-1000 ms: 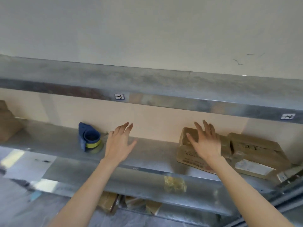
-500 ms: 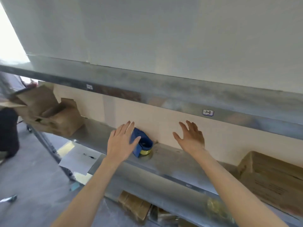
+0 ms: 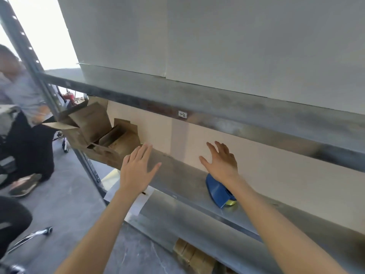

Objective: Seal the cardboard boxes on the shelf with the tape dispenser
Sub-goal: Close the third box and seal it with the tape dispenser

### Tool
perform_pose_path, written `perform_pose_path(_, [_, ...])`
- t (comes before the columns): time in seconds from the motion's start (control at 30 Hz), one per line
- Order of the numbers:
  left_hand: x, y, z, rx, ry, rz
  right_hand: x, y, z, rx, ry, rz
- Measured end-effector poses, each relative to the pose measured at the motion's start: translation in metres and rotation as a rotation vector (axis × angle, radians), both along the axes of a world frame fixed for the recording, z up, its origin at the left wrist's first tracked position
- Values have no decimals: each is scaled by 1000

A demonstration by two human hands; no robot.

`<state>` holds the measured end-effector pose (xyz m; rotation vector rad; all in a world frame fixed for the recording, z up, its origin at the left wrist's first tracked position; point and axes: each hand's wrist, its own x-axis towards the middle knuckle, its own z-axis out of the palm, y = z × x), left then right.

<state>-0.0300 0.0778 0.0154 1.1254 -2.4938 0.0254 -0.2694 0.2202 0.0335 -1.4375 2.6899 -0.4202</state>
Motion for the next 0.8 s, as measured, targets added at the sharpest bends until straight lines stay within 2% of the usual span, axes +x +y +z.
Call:
perform_pose_path(0.4, [59,-120,-18,47,27,182,66,-183,-12,-40,-2,298])
perform_pose_path(0.8, [97,-211,-26,131,61,305,86,-310,-29,-61,-95,435])
